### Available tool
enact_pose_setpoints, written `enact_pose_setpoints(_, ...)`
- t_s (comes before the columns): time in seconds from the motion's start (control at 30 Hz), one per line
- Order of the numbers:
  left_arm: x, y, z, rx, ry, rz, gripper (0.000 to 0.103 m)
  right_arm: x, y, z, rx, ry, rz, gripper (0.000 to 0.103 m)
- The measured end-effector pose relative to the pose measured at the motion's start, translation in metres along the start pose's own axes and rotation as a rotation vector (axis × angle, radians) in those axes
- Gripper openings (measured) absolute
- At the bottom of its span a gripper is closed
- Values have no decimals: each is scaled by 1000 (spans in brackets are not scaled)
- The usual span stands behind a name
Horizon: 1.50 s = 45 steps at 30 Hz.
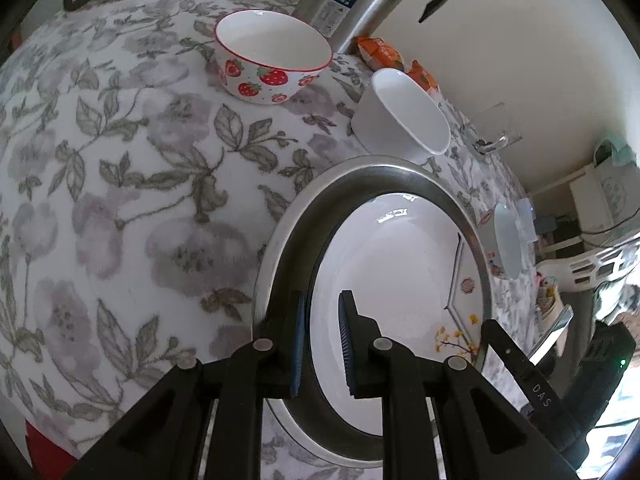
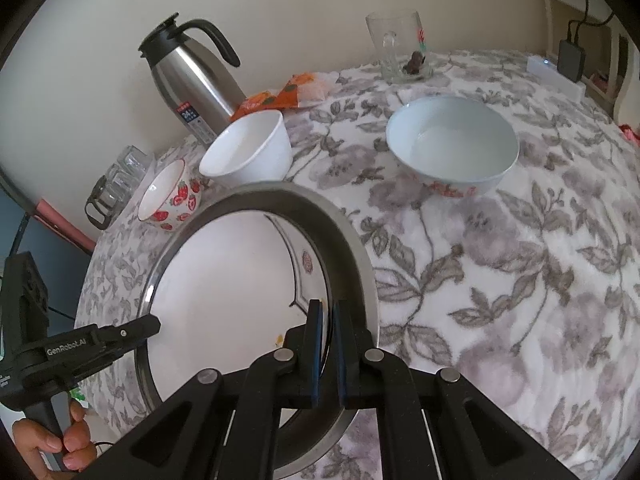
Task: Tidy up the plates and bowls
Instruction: 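Open both tools to release the plate rim and lift them away, then move both tools to the strawberry bowl rim and close on it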
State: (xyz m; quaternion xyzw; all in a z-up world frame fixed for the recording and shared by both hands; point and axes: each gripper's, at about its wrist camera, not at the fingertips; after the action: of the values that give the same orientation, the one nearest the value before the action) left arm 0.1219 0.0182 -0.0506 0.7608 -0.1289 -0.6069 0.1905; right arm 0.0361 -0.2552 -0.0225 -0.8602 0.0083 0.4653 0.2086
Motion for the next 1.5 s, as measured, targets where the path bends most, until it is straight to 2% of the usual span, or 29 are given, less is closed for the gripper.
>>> enact_pose_setpoints(0.13, -11, 1, -1, -2, 18, 13, 17, -15, -6, -4, -25, 46, 10, 9)
enact_pose_setpoints(0.23, -26, 7, -1, 20, 68, 35, 17, -22, -15, -5, -55, 78, 18, 9)
enact_pose_setpoints(0.27, -30, 9, -1, 33, 85, 36, 21, -23, -19, -5, -69, 82, 24, 10)
enact_pose_setpoints(0.33, -36, 12, -1, 46, 116, 19, 46, -22, -25, -4, -90, 81, 24, 10)
enact_pose_setpoints(0.37, -37, 12, -2, 46, 126, 1, 69, -22, -28, -4, -100, 84, 26, 20)
enact_pose_setpoints(0.4, -38, 12, -2, 46, 136, -21, 73, -21, -31, -3, -110, 86, 34, 28)
enact_pose_setpoints(0.43, -38, 12, -3, 48, 141, -49, 73, -19, -35, -2, -125, 85, 53, 46)
enact_pose_setpoints(0.47, -37, 12, -4, 51, 141, -79, 73, -18, -37, -2, -135, 84, 62, 54)
enact_pose_setpoints(0.6, -34, 6, -7, 49, 145, -170, 74, -11, -49, 2, -192, 72, 108, 57)
enact_pose_setpoints(0.67, -34, 2, -8, 47, 160, -203, 77, -8, -51, 3, -205, 71, 124, 71)
enact_pose_setpoints(0.77, -35, -6, -12, 27, 183, -256, 86, -4, -54, 5, -216, 62, 144, 77)
enact_pose_setpoints(0.93, -35, -15, -17, 12, 226, -346, 91, 0, -53, 7, -217, 60, 180, 89)
enact_pose_setpoints(1.03, -37, -17, -21, 20, 250, -380, 95, 1, -54, 8, -219, 64, 195, 103)
enact_pose_setpoints(1.13, -37, -17, -26, 25, 263, -399, 95, 1, -54, 9, -219, 74, 209, 103)
enact_pose_setpoints(1.27, -42, -20, -35, 7, 289, -376, 95, -1, -52, 7, -196, 101, 210, 103)
enact_pose_setpoints(1.5, -57, -20, -61, -3, 411, -320, 99, -13, -61, -6, -205, 214, 250, 103)
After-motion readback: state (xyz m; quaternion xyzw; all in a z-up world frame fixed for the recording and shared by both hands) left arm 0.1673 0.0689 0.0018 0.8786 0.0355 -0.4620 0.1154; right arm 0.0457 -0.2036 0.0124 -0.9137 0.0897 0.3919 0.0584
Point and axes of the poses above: each gripper's, at about its wrist camera, not at the fingertips, and x roughly the way its jaws point, y to its right, z to its underside, and after that the axes turned 2 degrees about -y, right-handed
